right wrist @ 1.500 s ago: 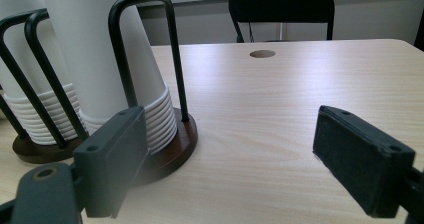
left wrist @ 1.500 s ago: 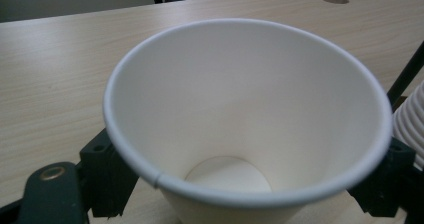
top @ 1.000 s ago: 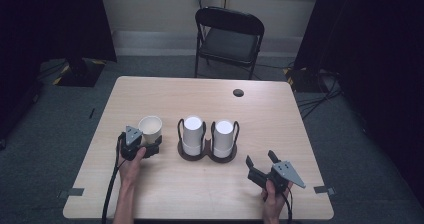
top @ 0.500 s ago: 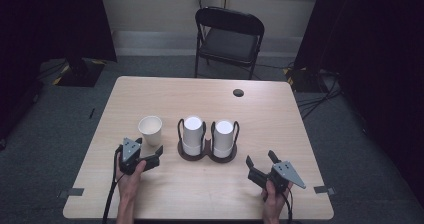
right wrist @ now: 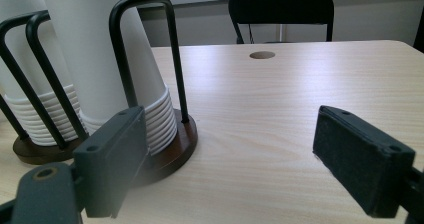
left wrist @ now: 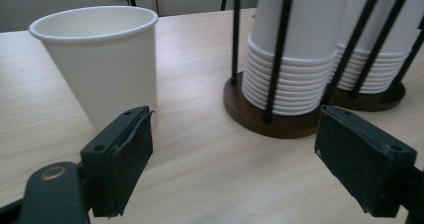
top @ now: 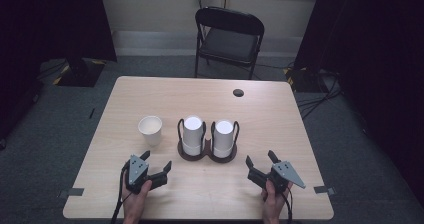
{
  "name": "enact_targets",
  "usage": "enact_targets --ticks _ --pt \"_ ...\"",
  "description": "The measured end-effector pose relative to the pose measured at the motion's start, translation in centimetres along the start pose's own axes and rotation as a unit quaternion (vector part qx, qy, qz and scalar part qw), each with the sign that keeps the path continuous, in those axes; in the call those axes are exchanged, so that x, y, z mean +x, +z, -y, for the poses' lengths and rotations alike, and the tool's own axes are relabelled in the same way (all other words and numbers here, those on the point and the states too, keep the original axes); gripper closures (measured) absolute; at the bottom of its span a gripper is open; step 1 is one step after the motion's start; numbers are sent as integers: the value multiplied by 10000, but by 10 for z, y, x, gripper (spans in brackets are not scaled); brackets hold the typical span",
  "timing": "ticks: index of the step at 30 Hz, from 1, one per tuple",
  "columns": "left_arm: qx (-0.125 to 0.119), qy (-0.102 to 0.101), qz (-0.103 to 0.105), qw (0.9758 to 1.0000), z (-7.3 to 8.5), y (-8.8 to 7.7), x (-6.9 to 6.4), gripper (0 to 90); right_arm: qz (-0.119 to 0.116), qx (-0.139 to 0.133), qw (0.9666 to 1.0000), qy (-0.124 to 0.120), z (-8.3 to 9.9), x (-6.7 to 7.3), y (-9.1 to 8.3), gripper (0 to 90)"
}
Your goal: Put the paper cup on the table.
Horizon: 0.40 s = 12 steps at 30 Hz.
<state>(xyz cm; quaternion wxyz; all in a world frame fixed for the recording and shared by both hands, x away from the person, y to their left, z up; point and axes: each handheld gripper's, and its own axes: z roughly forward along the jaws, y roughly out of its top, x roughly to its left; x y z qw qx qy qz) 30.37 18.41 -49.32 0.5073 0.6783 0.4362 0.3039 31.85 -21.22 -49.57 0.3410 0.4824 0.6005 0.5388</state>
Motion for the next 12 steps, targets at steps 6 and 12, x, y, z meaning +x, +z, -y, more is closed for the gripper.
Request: enact_targets --ticks 6,12 --pt "-54 37 33 10000 2 3 -12 157 9 -16 10000 10 0 0 0 137" --pt "-204 36 -21 9998 3 2 -12 158 18 -15 10000 20 0 0 0 137"
